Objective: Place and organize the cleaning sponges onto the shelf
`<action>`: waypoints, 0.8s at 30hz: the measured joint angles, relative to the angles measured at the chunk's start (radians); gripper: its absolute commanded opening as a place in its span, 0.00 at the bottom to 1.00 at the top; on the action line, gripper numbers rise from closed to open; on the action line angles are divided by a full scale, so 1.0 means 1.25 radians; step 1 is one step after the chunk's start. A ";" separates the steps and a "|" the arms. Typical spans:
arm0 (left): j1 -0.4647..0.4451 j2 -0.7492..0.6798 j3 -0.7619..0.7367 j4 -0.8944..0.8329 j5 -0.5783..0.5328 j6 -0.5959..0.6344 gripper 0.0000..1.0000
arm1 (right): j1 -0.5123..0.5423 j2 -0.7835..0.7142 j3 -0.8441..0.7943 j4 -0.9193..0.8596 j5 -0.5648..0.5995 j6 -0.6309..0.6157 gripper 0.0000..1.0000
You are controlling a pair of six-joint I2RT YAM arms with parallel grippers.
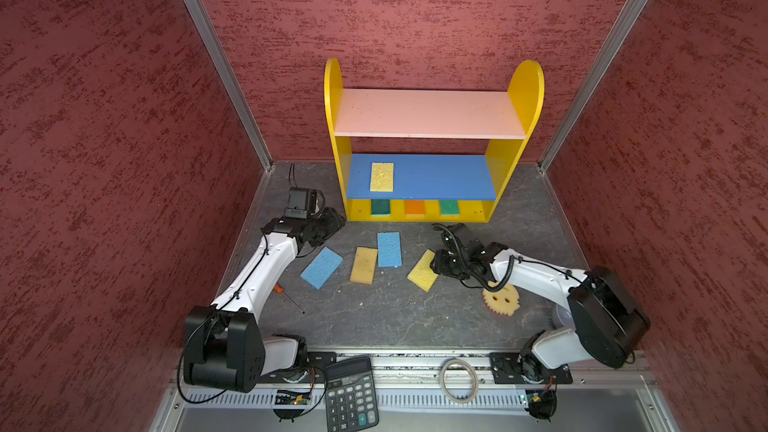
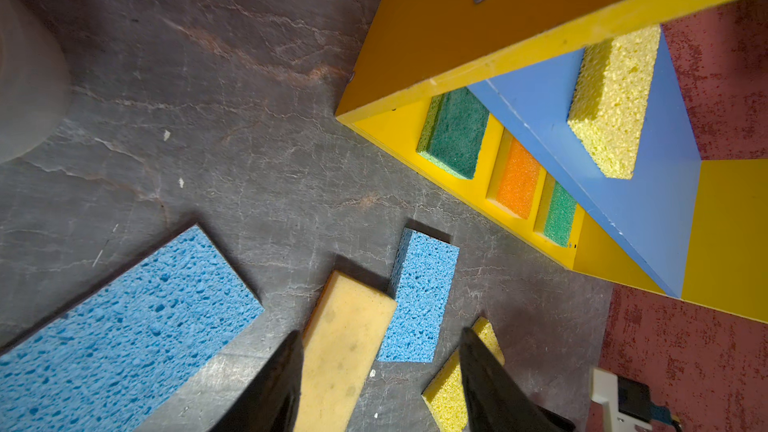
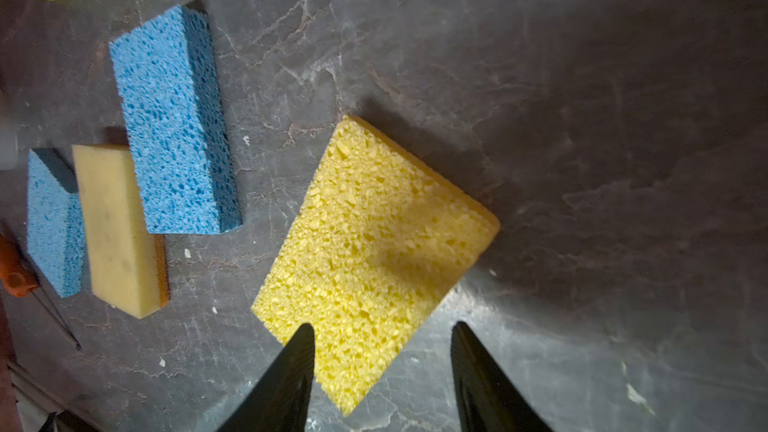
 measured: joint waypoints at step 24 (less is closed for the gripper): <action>-0.003 -0.009 0.000 0.000 0.006 0.000 0.62 | -0.039 0.112 0.092 0.071 -0.008 -0.108 0.00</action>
